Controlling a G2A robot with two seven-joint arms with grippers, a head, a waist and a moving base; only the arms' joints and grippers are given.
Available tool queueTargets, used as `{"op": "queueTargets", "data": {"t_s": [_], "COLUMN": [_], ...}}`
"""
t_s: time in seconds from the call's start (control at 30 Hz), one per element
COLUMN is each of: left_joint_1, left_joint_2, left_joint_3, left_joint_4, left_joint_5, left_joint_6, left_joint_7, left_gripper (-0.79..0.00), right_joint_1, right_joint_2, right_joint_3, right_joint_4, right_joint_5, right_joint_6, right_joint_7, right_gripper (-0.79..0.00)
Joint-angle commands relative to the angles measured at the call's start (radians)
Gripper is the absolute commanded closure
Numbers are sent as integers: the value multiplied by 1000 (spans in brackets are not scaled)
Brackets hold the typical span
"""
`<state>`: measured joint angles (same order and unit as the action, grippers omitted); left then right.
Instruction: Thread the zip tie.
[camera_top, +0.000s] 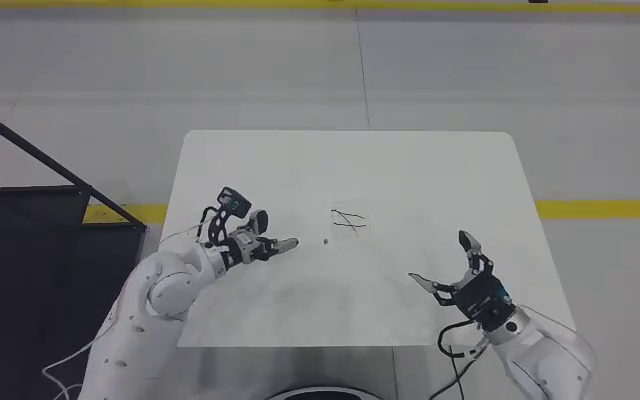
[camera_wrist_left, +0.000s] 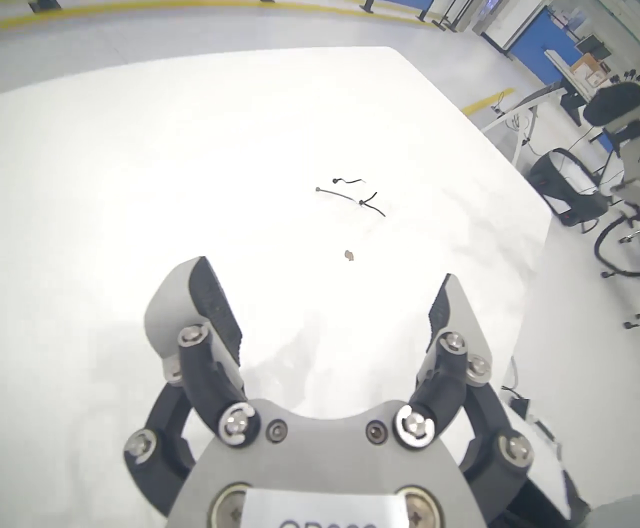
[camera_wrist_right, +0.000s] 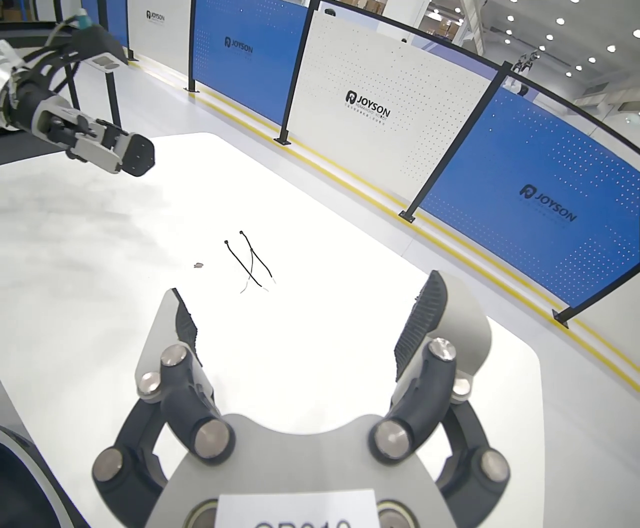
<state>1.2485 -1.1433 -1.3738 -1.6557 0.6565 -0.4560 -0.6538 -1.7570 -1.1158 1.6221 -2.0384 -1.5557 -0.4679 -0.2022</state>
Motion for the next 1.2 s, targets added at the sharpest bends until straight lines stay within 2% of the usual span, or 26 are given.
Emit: {"op": "queueTargets", "data": {"t_s": [0.0,0.13,0.23,0.63,0.73,0.83,1.0,1.17], "left_joint_1": [-59,-151,-223,-221,-231,-257,-316,-369], "left_joint_2": [-5,-19,-29,-28,-36,-48,-66,-84], "left_joint_3": [36,106,159,168,183,194,238,286], "left_joint_4": [19,67,130,125,143,185,266,337], "left_joint_5": [-54,-132,-237,-222,-239,-339,-373,-404], "left_joint_6": [68,167,215,215,316,389,454,479], "left_joint_7": [-73,-161,-284,-293,-240,-220,-153,-119], "left_gripper": [-785,-785,-785,-785,-785,-785,-785,-723], "right_joint_1": [-17,-49,-73,-73,-73,-73,-73,-73], "right_joint_2": [0,2,1,1,1,1,1,1], "right_joint_3": [7,25,35,35,35,35,35,35], "right_joint_4": [-12,-31,-46,-46,-46,-46,-46,-46], "right_joint_5": [-5,-3,0,0,0,0,0,0], "right_joint_6": [8,13,26,26,26,26,26,26], "right_joint_7": [-15,-47,-58,-58,-58,-58,-58,-58], "right_gripper": [-785,-785,-785,-785,-785,-785,-785,-785]}}
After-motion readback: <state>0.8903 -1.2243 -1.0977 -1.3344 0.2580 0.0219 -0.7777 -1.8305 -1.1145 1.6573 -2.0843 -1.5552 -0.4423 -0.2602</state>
